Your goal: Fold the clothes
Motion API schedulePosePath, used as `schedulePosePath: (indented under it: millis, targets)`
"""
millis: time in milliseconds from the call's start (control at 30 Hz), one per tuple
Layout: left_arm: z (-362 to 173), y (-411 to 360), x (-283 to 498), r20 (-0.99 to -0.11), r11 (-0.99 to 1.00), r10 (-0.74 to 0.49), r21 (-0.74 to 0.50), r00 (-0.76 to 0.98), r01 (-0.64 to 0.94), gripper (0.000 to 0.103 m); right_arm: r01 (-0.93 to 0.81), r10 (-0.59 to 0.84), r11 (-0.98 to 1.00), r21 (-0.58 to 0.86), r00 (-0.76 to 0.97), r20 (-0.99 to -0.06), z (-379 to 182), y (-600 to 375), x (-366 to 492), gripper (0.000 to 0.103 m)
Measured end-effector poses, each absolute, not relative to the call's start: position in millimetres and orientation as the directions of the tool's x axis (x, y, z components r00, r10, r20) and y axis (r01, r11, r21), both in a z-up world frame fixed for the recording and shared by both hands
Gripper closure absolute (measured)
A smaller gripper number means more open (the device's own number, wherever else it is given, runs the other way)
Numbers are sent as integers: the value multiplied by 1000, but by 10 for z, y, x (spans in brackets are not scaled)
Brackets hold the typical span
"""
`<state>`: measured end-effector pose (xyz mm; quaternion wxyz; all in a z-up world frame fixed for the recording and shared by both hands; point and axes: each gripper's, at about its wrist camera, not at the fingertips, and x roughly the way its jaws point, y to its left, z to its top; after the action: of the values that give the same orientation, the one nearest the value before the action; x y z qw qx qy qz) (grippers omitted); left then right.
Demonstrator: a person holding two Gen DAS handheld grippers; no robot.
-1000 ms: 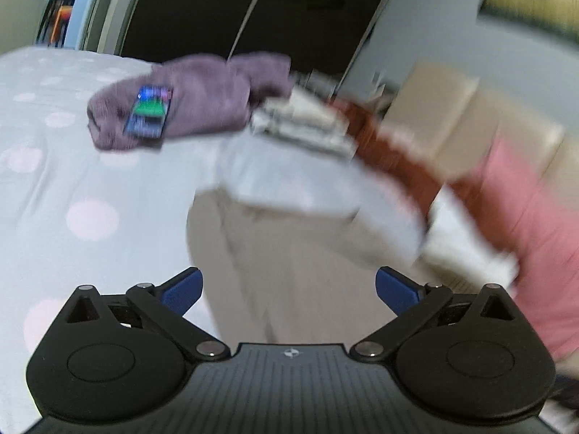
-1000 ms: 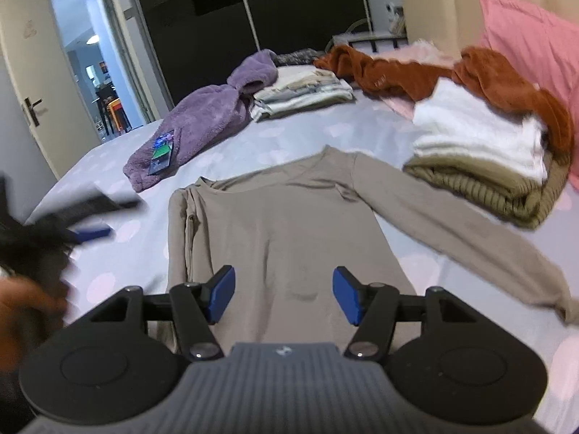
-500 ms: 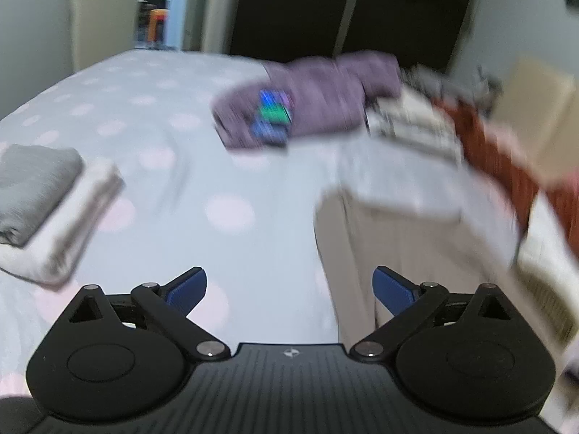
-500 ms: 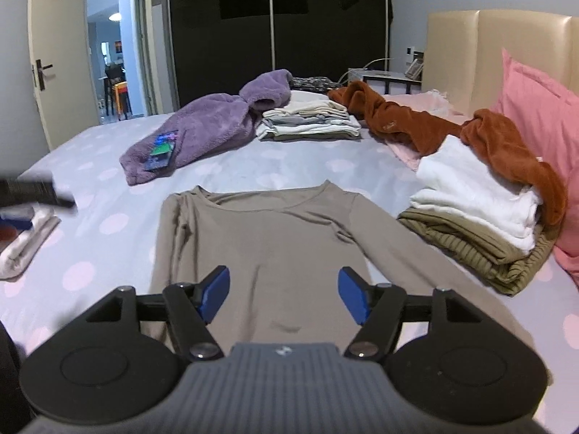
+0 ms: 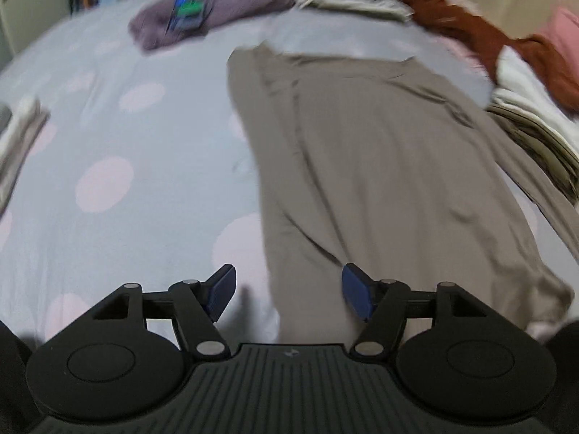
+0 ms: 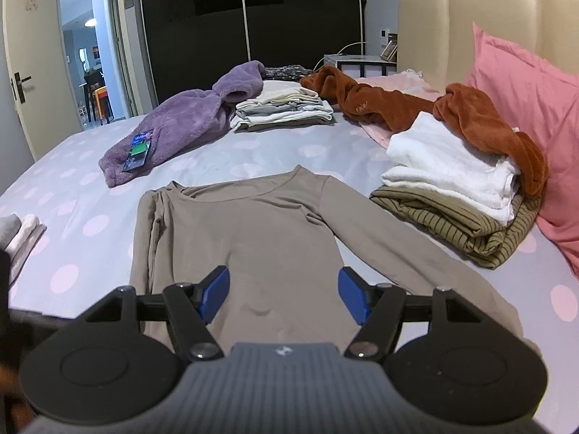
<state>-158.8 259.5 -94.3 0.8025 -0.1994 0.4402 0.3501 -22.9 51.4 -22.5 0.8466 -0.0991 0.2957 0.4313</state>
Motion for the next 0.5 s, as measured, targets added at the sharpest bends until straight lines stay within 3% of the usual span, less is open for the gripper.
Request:
schedulePosePath:
  millis: [33,100,133,367,500]
  targets:
    - [-981,2553,-1559,-851,692,382,4,361,-722,41,-789,674,607,93,449,-586,-237,523,-224,34]
    - [-1114,2549,-1471,-878,712,354,29,322,-701,62,-790,679,604,103,444,-584,-247,534,-225,34]
    - [-1156,2576,-1457,-887,702,349,33,303,-711,64,-791,682,603,105,442,-582,-247,533,-231,34]
    - [-1046,2554,-1554,-858,672,400,36,321,-739,60,-789,697,601,132,435,-570,-211,459,-255,34]
    - [-942,2479,-1616,-824,680,409,-12,393,-733,49,-790,698,600,126,438,-567,-204,458,-284,34]
